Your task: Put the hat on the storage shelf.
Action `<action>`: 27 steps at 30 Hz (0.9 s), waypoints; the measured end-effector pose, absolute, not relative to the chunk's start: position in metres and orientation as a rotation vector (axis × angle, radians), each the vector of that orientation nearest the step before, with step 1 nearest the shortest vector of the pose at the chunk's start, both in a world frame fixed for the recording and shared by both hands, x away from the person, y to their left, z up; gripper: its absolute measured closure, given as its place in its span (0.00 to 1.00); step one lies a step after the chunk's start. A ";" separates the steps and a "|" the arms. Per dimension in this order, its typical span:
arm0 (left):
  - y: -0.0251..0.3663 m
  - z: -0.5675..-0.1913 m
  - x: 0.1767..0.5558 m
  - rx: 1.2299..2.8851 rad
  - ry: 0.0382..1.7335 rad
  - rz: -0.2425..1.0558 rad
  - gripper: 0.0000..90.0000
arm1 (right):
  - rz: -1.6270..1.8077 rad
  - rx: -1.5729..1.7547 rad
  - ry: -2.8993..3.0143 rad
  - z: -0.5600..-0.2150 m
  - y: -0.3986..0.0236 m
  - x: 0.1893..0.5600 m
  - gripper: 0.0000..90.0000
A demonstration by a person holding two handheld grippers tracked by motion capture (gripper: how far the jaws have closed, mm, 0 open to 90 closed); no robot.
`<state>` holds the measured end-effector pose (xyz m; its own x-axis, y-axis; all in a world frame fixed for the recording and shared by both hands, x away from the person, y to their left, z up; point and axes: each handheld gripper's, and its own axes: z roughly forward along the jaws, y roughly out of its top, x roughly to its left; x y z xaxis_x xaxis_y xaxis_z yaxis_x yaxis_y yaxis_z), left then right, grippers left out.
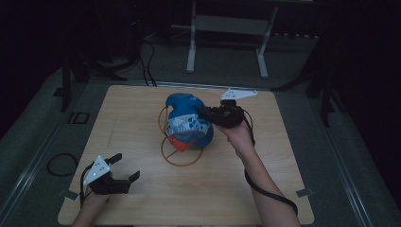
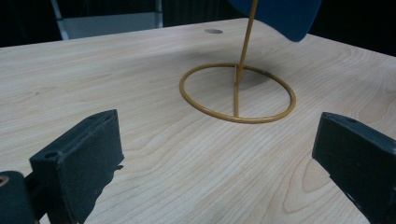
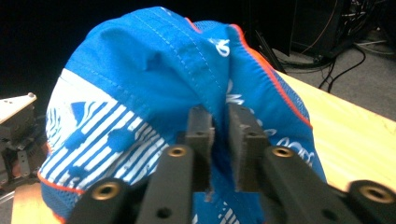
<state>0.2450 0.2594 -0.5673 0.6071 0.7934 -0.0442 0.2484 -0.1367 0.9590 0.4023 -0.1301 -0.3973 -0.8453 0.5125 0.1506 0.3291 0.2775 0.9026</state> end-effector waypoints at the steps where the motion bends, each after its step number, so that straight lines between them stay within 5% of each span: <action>1: 0.259 -0.567 0.245 1.687 0.868 0.592 0.02 | 1.610 0.795 2.367 -0.399 -0.132 0.402 0.83; 10: 0.259 -0.568 0.245 1.684 0.864 0.584 0.02 | 1.665 0.810 2.322 -0.400 -0.150 0.396 0.65; 22: 0.257 -0.569 0.245 1.692 0.855 0.583 0.02 | 1.732 0.634 2.326 -0.401 -0.163 0.369 0.24; 27: 0.257 -0.569 0.245 1.691 0.856 0.578 0.02 | 1.720 0.615 2.325 -0.409 -0.174 0.360 0.20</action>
<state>0.2449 0.2568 -0.5689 0.6198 0.7833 -0.0479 0.2486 -0.1381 0.9587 0.3602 -0.1739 -0.4091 -0.8973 0.4310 0.0957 0.2176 0.2431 0.9453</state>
